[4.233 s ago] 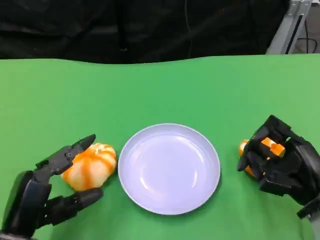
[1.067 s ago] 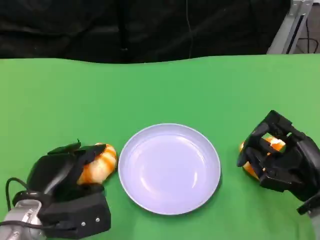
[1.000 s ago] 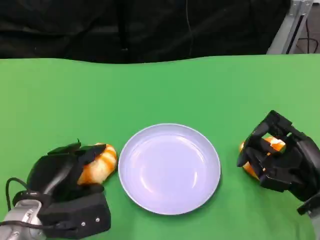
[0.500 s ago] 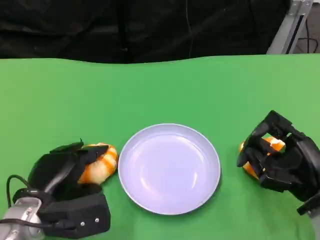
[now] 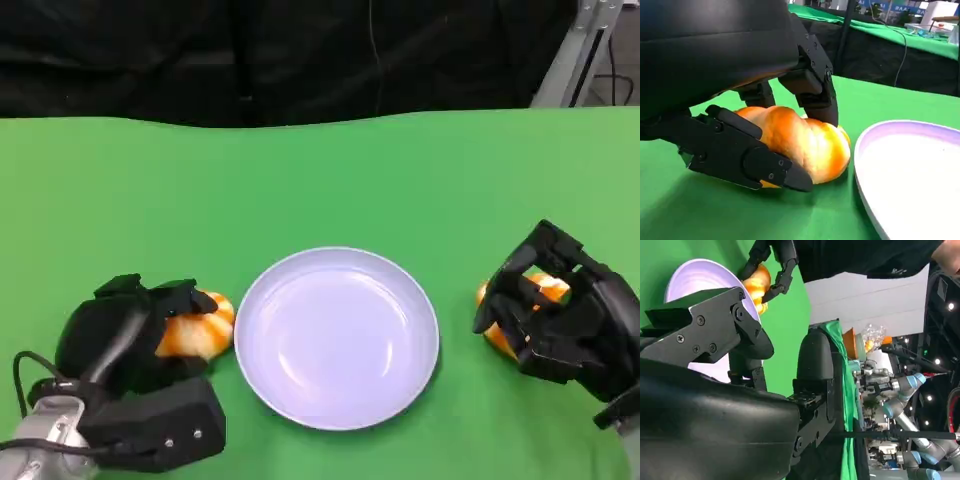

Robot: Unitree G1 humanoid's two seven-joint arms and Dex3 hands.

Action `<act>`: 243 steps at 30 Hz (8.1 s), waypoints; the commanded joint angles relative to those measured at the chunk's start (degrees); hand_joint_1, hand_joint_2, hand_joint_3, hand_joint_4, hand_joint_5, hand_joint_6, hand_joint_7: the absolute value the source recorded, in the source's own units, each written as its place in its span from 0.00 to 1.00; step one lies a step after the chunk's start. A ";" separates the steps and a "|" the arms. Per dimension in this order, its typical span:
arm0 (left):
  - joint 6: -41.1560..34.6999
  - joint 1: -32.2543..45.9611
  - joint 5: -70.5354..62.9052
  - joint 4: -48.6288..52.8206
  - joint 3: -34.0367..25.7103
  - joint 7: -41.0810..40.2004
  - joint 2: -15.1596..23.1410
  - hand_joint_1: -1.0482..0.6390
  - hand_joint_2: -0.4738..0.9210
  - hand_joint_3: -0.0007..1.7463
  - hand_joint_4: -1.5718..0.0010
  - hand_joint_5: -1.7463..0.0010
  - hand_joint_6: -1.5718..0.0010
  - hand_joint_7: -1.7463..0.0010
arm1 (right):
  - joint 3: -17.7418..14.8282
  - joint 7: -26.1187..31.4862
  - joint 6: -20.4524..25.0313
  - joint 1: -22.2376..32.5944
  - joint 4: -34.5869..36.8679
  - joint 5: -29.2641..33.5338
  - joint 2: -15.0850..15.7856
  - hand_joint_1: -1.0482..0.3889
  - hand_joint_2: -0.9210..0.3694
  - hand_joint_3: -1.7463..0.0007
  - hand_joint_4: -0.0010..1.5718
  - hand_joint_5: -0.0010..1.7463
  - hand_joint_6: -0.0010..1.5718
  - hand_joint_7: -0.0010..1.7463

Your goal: Grasp the bread from the table and place it into the plate.

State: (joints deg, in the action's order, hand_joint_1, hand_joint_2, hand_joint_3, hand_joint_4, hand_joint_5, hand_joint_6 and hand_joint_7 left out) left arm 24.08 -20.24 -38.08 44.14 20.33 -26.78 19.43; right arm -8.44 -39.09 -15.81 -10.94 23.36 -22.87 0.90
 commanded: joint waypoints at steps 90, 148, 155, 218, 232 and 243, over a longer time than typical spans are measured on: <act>10.95 4.61 -2.38 -19.67 -0.46 -3.65 -6.30 0.56 1.00 0.04 0.64 0.18 0.55 0.44 | -0.43 -0.45 -3.35 -0.49 2.78 0.01 0.30 0.80 0.20 0.37 0.28 1.00 0.24 0.91; 15.68 0.26 12.23 -8.50 -2.46 20.62 -8.47 0.00 1.00 0.19 0.81 1.00 0.83 1.00 | 0.31 1.29 -3.85 -0.33 2.14 0.52 -0.11 0.81 0.22 0.33 0.26 1.00 0.24 0.90; 14.85 1.50 10.24 -11.29 -2.70 18.88 -7.77 0.00 1.00 0.25 0.97 1.00 0.91 1.00 | 0.39 1.08 -3.32 -0.18 1.78 0.30 -0.03 0.82 0.21 0.33 0.27 1.00 0.24 0.90; 37.98 13.83 46.01 -4.84 -20.95 34.20 -11.49 0.11 1.00 0.15 0.69 0.98 0.76 0.99 | -0.01 -0.03 -1.13 -0.11 1.63 0.08 0.71 0.80 0.22 0.32 0.30 1.00 0.23 0.93; 38.66 14.03 47.51 -3.62 -25.29 37.35 -12.88 0.23 1.00 0.15 0.65 0.98 0.74 0.99 | -0.48 -0.57 -1.06 -0.71 2.23 -0.53 0.53 0.81 0.22 0.33 0.30 1.00 0.24 0.92; 37.86 13.93 46.71 -2.98 -27.20 37.44 -13.68 0.27 1.00 0.15 0.63 0.98 0.72 0.99 | -0.89 -0.80 -1.66 -0.94 2.80 -0.46 0.62 0.81 0.21 0.35 0.29 1.00 0.23 0.91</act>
State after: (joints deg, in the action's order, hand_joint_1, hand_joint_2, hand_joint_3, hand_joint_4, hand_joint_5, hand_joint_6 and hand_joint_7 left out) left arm 62.09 -6.45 8.85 40.63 -6.38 10.44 5.66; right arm -8.59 -39.78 -16.55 -11.00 25.65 -22.84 0.63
